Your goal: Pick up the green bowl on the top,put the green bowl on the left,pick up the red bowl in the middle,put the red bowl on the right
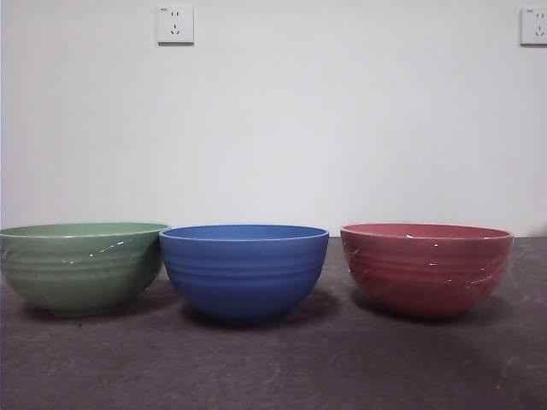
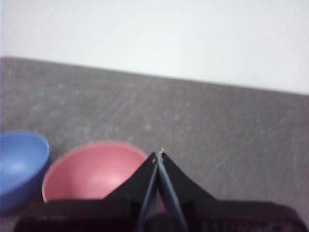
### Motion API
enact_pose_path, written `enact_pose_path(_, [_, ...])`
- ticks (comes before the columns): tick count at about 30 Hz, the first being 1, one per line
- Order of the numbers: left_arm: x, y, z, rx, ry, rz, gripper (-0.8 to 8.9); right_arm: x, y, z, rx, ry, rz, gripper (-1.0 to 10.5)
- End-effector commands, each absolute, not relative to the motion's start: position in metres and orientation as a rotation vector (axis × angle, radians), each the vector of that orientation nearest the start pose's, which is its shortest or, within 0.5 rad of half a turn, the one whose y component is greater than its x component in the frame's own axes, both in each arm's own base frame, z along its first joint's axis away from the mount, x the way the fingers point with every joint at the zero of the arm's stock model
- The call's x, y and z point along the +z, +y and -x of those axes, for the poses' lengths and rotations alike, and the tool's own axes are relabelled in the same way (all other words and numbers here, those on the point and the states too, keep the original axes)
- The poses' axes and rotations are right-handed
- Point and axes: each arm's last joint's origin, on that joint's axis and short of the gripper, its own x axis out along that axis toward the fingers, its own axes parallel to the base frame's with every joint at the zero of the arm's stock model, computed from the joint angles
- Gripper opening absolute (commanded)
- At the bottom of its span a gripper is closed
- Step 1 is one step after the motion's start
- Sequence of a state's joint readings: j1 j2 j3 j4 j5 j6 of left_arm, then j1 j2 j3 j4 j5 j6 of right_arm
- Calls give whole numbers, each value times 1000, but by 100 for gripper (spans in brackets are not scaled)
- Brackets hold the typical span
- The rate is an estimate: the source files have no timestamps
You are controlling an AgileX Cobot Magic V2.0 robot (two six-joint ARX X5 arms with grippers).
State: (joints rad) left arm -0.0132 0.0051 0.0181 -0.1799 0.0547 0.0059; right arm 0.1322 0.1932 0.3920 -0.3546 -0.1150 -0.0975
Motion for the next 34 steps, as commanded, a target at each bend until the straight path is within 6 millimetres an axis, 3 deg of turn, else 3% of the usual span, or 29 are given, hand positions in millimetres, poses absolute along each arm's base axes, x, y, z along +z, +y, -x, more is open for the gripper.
enact_pose_path(1, [147, -3, -96, -63, 180, 7, -4, 217, 12, -85, 257, 147, 97, 4])
enact_pose_path(6, [147, -3, -96, -63, 180, 7, -4, 178, 12, -90, 256, 144, 76, 4])
enact_pose_path(11, [147, -3, -96, -63, 180, 7, -4, 152, 13, -93, 264, 191, 55, 4])
enact_pose_path(34, [147, -3, -96, -63, 180, 7, -4, 151, 13, -94, 261, 188, 41, 4])
